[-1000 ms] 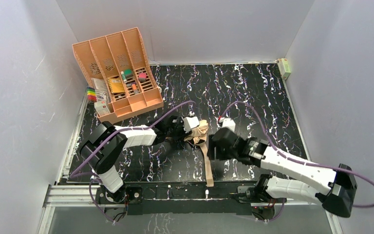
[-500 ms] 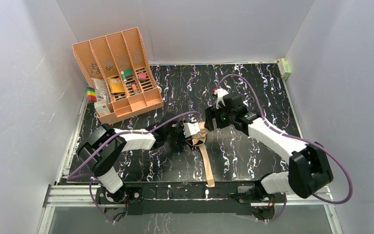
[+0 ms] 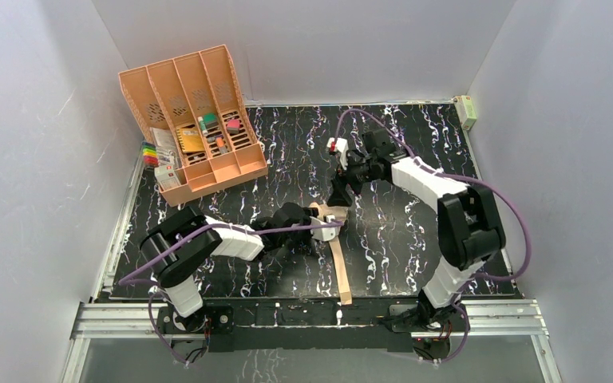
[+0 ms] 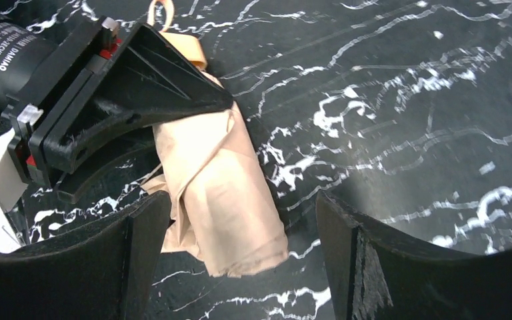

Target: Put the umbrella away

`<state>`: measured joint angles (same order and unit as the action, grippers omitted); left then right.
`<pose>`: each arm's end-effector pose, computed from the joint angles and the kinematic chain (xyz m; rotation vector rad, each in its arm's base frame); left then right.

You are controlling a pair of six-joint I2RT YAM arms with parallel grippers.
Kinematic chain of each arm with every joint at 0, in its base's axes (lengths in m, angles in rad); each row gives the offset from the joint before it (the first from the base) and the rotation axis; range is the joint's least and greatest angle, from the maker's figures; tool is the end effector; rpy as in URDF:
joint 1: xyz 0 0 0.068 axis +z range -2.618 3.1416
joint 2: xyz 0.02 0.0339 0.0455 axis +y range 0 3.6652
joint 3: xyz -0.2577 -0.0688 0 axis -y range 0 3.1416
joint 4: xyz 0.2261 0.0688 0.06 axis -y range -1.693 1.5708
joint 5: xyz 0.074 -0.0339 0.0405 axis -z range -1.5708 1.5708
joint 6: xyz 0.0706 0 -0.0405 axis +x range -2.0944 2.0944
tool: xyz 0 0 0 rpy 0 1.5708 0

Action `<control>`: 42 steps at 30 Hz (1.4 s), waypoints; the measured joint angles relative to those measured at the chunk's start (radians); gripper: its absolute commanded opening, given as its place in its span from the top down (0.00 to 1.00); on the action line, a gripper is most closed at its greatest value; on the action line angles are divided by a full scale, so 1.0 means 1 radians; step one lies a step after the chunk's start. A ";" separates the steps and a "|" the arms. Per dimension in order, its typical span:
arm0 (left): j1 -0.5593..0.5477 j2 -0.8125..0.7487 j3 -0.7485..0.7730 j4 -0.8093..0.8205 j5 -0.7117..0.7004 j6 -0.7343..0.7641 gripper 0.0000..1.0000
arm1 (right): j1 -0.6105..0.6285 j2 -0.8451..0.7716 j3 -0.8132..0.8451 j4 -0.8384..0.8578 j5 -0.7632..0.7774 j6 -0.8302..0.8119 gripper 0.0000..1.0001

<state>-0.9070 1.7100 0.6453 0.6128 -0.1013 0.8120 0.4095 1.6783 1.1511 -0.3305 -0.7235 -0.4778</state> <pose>0.2198 -0.2694 0.1371 1.4879 1.3669 0.0422 0.3082 0.1847 0.2118 -1.2711 1.9247 0.8347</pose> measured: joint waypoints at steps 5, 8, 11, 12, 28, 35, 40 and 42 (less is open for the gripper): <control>-0.029 0.023 -0.020 0.070 -0.066 0.053 1.00 | 0.004 0.129 0.123 -0.145 -0.101 -0.154 0.07; -0.039 0.035 -0.022 0.095 -0.086 0.076 1.00 | 0.004 0.176 0.156 -0.207 -0.129 -0.217 0.07; -0.047 0.043 -0.025 0.111 -0.099 0.092 1.00 | 0.006 0.190 0.156 -0.260 -0.133 -0.267 0.06; -0.048 0.045 -0.027 0.117 -0.101 0.096 1.00 | 0.009 0.192 0.156 -0.272 -0.131 -0.281 0.06; -0.058 0.050 -0.043 0.153 -0.107 0.113 0.93 | 0.039 0.272 0.139 -0.269 0.032 -0.304 0.28; -0.054 0.032 -0.048 0.143 -0.118 0.077 0.51 | 0.058 0.267 0.130 -0.244 0.083 -0.289 0.77; -0.054 -0.061 -0.056 0.067 -0.101 -0.009 0.21 | 0.064 0.241 0.100 -0.188 0.115 -0.279 0.98; -0.058 -0.115 -0.056 0.021 -0.079 -0.054 0.20 | 0.064 0.234 0.089 -0.149 0.134 -0.280 1.00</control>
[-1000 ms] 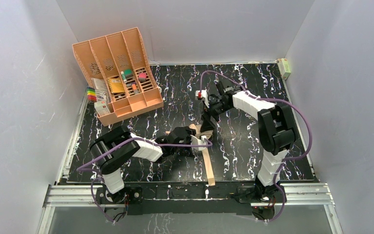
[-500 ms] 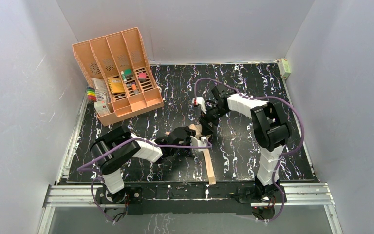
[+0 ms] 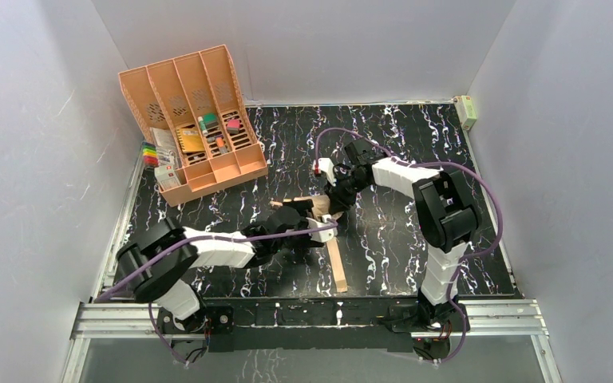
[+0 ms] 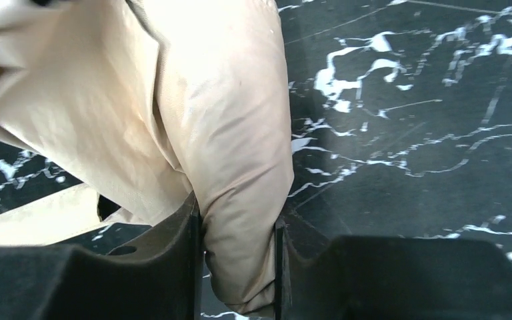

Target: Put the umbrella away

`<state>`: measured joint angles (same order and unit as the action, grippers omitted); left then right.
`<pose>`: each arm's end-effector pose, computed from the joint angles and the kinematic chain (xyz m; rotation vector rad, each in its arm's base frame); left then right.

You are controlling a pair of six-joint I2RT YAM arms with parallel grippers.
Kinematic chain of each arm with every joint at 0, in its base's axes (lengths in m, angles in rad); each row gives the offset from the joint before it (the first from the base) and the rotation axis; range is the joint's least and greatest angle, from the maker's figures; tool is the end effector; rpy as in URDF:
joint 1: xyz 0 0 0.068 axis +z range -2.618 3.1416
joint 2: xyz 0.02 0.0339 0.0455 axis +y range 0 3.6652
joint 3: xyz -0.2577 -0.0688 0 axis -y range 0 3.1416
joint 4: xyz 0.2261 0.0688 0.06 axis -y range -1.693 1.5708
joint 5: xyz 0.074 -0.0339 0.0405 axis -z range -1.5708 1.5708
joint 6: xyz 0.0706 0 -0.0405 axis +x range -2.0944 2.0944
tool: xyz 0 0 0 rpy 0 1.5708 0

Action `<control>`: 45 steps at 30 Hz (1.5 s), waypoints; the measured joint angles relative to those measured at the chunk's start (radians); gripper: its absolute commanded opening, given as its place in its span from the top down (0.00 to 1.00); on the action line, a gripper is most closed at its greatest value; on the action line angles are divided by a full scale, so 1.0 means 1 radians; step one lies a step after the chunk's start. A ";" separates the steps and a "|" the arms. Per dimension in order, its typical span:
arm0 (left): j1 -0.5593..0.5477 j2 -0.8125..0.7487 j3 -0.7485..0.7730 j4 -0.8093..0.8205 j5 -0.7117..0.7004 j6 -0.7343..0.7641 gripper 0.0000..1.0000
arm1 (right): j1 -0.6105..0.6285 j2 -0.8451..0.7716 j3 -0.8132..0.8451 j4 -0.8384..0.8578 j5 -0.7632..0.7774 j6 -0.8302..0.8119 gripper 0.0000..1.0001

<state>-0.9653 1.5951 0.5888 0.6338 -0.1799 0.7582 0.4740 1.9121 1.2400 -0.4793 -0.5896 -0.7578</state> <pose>0.1991 -0.2654 0.1600 1.3900 1.3493 0.0370 0.3154 0.2059 0.1413 -1.6170 1.9979 0.6938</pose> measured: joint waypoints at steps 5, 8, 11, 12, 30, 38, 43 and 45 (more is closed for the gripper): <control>-0.006 -0.209 -0.010 -0.124 0.059 -0.143 0.20 | 0.005 -0.043 -0.080 0.162 0.056 0.000 1.00; -0.005 -0.377 -0.037 -0.180 0.073 -0.241 0.19 | 0.026 -0.096 -0.172 0.281 0.107 -0.003 1.00; 0.005 -0.520 -0.072 -0.228 0.069 -0.327 0.18 | 0.057 -0.161 -0.285 0.422 0.174 -0.023 1.00; 0.012 -0.562 -0.082 -0.248 0.066 -0.354 0.16 | 0.068 -0.180 -0.322 0.468 0.197 -0.033 1.00; 0.359 -0.249 0.176 -0.437 0.595 -0.489 0.04 | 0.296 -0.336 -0.880 1.288 0.607 -0.259 1.00; 0.394 0.016 0.382 -0.587 0.803 -0.350 0.04 | 0.343 -0.318 -0.930 1.396 0.682 -0.289 1.00; 0.395 0.152 0.494 -0.708 0.881 -0.258 0.08 | 0.351 -0.318 -0.938 1.407 0.692 -0.294 1.00; 0.395 0.200 0.534 -0.751 0.907 -0.222 0.09 | 0.352 -0.318 -0.938 1.407 0.694 -0.294 1.00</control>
<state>-0.5705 1.7954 1.1229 -0.1169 0.7269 0.5358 0.8261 1.5944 0.3019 0.9272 0.1043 -1.0519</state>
